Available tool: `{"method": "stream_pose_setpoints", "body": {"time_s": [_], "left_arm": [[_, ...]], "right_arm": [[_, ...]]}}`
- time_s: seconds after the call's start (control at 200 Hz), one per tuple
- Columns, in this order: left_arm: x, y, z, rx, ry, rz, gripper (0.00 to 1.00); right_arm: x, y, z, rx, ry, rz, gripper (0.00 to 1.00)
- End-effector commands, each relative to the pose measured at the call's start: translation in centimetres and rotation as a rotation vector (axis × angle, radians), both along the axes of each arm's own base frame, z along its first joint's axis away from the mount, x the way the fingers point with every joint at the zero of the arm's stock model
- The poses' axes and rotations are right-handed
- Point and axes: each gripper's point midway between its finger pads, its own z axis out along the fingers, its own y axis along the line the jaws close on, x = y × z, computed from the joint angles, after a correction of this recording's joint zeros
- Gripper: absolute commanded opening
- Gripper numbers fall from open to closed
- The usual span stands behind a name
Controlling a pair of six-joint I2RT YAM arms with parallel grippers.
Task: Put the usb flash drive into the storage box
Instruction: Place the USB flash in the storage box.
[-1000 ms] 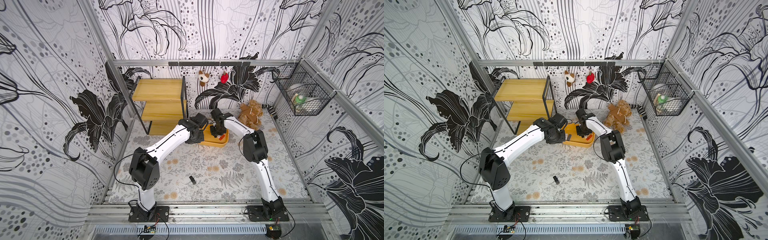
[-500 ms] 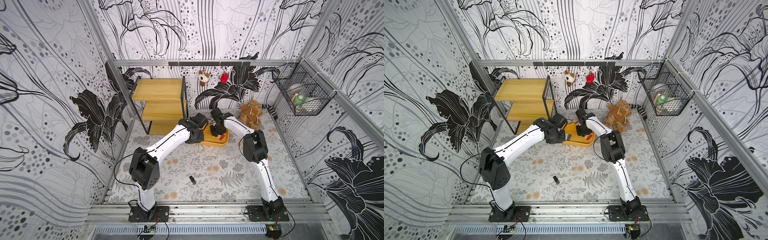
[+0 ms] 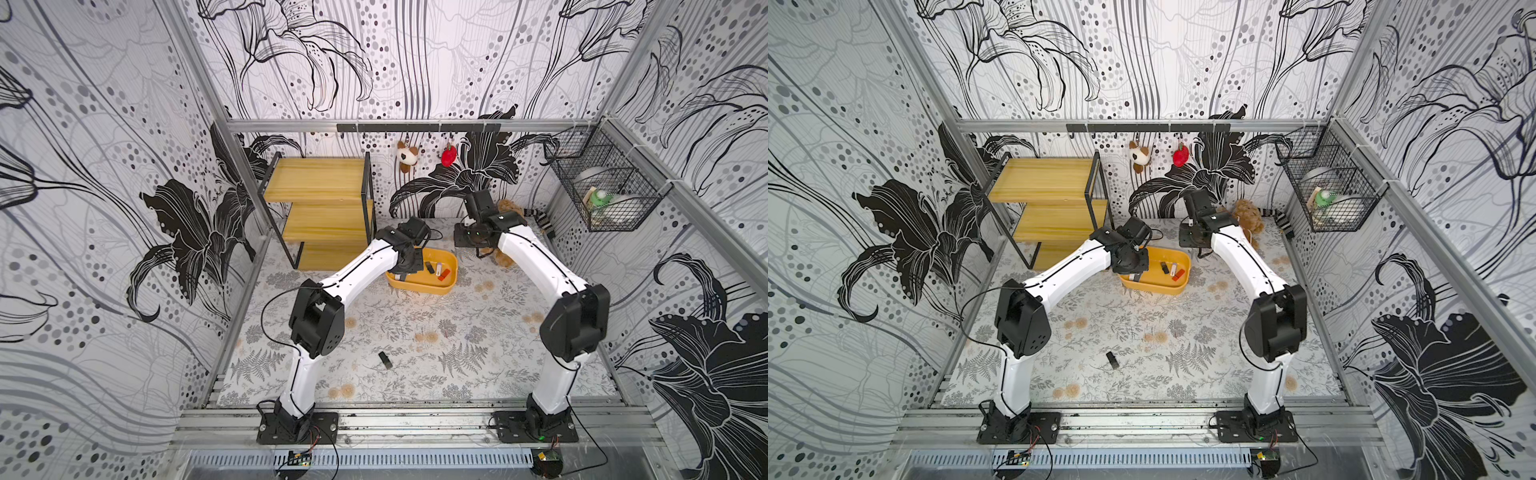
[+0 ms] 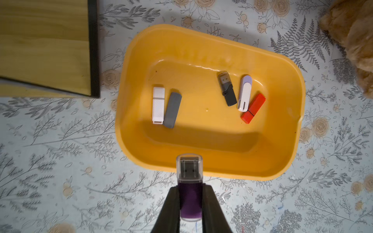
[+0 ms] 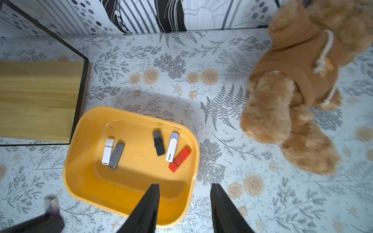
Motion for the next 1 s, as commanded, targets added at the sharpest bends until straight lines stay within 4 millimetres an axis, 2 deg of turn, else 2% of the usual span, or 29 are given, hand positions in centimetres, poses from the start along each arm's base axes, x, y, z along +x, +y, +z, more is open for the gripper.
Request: {"method": "stream_pose_setpoints", "body": {"time_s": [0.0,0.135,0.165,0.18,0.245,0.481,0.601,0.876,0.996], "left_arm": [[2.2,-1.6,-0.8,-0.039,-0.037,-0.045,0.00],[3.9,-2.3,-2.7,-0.031,-0.042,-0.045,0.00],[4.3,-2.3,-3.0,-0.034,-0.042,-0.046,0.00],[4.5,-2.3,-3.1,-0.036,-0.043,-0.046,0.00],[5.0,-2.3,-4.2,-0.040,-0.036,-0.043,0.00],[6.2,-2.1,-7.8,-0.037,-0.005,-0.032,0.00],[6.4,-2.0,-9.1,-0.033,0.012,-0.028,0.00],[6.9,-2.0,-10.1,-0.037,0.023,-0.032,0.00],[6.9,-2.1,-10.1,-0.040,0.021,-0.033,0.10]], "right_arm": [[-2.6,-1.7,-3.7,-0.022,0.096,-0.057,0.47],[-5.4,-2.9,-4.4,-0.019,0.109,-0.075,0.47],[-5.9,-3.1,-5.3,-0.026,0.128,-0.079,0.47],[-6.3,-3.3,-4.5,-0.018,0.112,-0.083,0.47],[-7.5,-3.5,-4.9,-0.012,0.123,-0.084,0.47],[-10.2,-5.0,-6.1,-0.037,0.150,-0.109,0.47],[-10.9,-5.4,-6.6,-0.037,0.168,-0.112,0.47],[-11.1,-5.7,-6.5,-0.033,0.169,-0.117,0.47],[-11.1,-5.7,-6.4,-0.032,0.168,-0.115,0.47]]}}
